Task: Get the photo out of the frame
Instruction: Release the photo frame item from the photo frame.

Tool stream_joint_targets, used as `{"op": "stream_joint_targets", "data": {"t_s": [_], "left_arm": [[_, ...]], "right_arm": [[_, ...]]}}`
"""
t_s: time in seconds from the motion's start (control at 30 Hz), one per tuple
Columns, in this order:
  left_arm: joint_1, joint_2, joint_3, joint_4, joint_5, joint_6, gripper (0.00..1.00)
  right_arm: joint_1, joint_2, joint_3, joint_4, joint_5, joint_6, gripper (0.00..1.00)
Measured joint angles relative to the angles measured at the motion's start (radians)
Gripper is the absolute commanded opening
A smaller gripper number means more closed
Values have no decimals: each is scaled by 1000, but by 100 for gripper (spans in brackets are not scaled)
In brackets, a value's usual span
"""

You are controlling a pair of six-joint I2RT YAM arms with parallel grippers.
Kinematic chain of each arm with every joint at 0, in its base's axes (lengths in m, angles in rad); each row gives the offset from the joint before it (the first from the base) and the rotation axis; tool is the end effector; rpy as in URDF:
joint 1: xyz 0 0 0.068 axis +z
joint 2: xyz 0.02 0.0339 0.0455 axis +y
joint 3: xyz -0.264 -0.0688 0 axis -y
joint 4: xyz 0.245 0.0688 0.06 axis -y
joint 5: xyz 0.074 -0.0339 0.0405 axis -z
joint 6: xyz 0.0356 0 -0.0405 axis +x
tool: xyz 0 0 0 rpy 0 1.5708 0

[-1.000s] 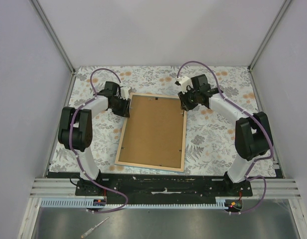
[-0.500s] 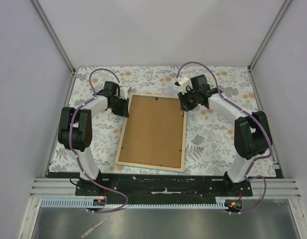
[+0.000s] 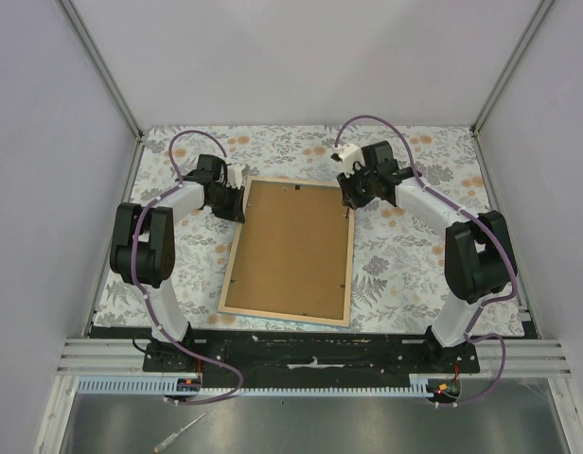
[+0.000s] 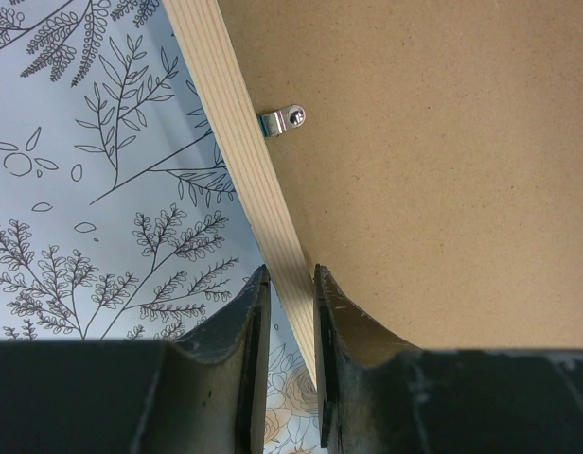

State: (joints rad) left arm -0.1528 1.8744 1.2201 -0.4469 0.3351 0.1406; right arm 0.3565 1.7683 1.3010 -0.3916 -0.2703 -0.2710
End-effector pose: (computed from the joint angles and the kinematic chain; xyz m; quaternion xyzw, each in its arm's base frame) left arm 0.3724 -0.0692 0.1680 0.1786 0.9430 -0.1636 0.2284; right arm 0.3606 0.1444 0.2336 -0.3313 0.8689 0.1409 0.3396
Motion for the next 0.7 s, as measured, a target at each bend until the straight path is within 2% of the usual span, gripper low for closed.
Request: {"op": "stream_joint_targets", "data": {"t_s": [0.7], "left_arm": [[3,1,0,0,7,-2,4]], "right_arm": [[16,10,-1,17,42,-26,0]]}}
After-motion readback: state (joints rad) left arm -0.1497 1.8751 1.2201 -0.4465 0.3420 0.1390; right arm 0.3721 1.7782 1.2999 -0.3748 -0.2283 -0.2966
